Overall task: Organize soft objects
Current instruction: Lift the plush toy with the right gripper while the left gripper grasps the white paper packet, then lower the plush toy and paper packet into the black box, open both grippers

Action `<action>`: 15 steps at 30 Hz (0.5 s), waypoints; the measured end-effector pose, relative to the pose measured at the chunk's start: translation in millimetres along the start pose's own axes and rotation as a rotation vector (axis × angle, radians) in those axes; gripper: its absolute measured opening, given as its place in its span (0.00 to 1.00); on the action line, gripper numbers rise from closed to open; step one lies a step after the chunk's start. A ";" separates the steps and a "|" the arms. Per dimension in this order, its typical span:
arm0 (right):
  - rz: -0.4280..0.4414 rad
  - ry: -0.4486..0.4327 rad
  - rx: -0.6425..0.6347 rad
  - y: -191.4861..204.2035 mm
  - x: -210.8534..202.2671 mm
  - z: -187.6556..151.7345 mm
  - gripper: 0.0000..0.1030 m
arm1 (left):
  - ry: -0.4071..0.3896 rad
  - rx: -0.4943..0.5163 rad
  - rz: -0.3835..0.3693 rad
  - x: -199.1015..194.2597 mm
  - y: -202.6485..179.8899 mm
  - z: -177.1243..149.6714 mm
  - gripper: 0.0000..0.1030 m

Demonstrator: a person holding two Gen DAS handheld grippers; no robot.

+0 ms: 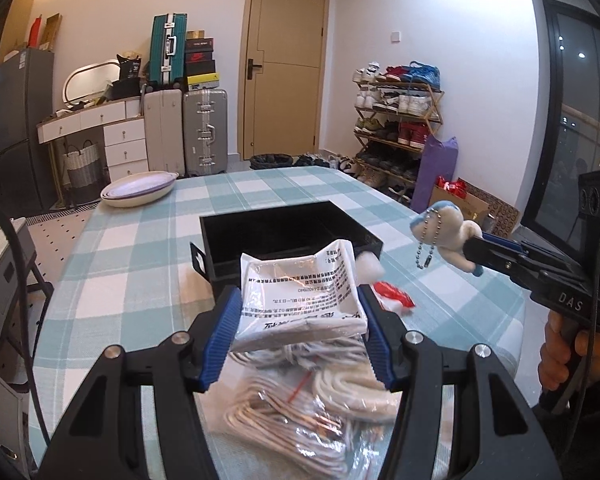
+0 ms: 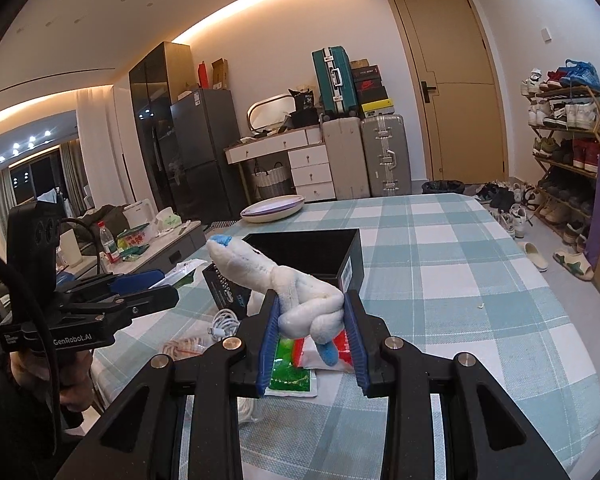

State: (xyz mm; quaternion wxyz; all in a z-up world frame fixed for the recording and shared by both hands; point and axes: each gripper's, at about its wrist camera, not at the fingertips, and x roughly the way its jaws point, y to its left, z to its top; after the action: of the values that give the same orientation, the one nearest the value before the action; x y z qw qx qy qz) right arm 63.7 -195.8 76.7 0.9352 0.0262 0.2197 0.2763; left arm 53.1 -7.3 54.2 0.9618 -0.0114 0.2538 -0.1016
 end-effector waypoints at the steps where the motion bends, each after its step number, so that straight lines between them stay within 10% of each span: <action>1: -0.003 -0.003 0.000 0.1 0.9 3.1 0.31 | -0.006 0.000 0.005 0.8 1.5 3.7 0.56; 15: -0.040 0.006 0.039 -13.8 30.3 42.9 0.31 | -0.026 -0.011 0.058 36.0 14.0 46.7 0.56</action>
State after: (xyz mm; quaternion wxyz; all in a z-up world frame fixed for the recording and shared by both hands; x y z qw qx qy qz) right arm 111.7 -188.4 101.0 0.9392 0.0391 0.2285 0.2531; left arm 109.2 -2.2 76.4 0.9675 -0.0106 0.2422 -0.0720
